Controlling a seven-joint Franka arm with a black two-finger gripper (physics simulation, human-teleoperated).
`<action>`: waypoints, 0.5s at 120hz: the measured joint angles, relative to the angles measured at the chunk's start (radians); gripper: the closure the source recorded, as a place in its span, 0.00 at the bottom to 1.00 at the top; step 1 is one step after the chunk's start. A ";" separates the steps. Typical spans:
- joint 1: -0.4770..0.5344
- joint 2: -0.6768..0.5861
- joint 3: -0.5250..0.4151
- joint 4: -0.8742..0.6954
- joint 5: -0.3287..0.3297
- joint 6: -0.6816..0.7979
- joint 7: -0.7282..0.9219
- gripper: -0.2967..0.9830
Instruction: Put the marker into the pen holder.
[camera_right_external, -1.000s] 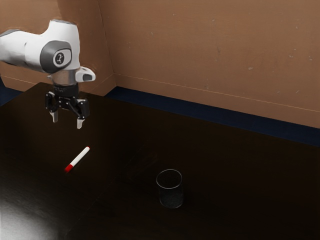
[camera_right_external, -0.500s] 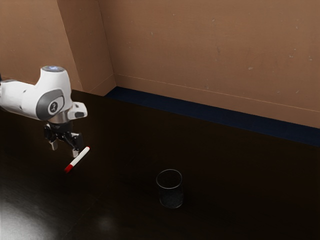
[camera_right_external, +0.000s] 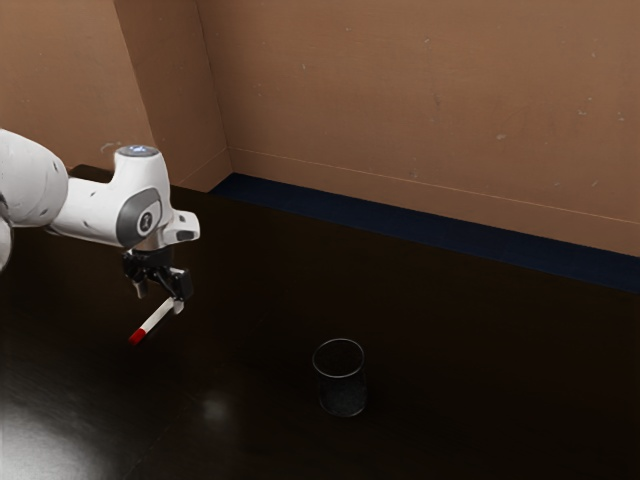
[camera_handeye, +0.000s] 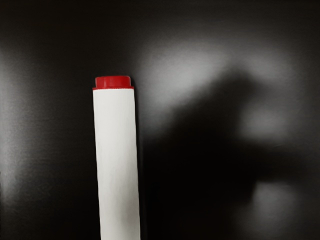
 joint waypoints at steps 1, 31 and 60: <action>0.000 0.004 0.001 0.004 -0.002 -0.003 0.002 0.23; 0.002 0.063 0.011 0.075 -0.021 -0.062 0.051 0.23; 0.022 0.148 0.010 0.179 -0.038 -0.110 0.086 0.23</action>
